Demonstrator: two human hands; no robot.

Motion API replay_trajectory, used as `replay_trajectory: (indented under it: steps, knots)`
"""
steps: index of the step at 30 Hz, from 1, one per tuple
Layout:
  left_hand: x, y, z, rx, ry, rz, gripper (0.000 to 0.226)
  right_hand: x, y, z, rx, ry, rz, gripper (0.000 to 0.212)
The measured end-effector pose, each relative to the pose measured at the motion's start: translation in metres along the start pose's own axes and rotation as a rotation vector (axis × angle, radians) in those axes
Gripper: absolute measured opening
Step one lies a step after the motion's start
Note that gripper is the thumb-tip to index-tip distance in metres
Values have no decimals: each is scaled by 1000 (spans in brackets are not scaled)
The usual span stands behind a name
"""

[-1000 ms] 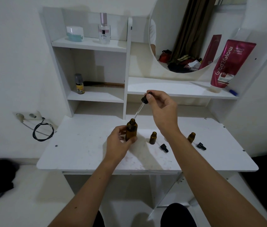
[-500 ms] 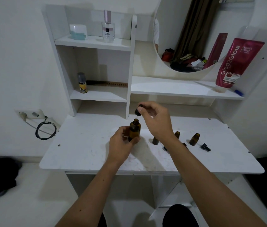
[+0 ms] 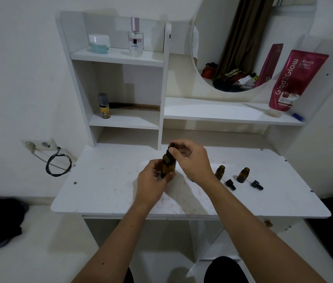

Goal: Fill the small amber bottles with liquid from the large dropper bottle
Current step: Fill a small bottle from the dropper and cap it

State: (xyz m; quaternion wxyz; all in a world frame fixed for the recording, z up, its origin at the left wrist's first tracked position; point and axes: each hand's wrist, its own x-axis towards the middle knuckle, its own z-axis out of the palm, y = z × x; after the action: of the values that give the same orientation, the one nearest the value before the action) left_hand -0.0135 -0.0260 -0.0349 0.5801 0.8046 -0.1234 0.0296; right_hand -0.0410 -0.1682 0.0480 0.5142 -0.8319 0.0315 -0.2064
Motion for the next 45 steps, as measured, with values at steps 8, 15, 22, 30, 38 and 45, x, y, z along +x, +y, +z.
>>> replay_trajectory:
  steps: [8,15,22,30,38,45]
  knots:
    - [-3,-2,2,24,8,6,58,-4,-1,-8,22,22,-5,23]
    - [-16,3,-1,9,98,6,62,-19,5,-31,-14,58,-44,27]
    - [-41,10,6,-17,51,38,41,-39,20,-69,-26,136,-19,20]
    - [-43,20,33,-28,-89,53,53,-76,56,-91,-171,192,80,17]
    - [-26,27,63,0,-125,59,55,-98,92,-71,-536,127,176,31]
    - [-17,26,74,49,-90,112,34,-97,92,-77,-433,214,174,17]
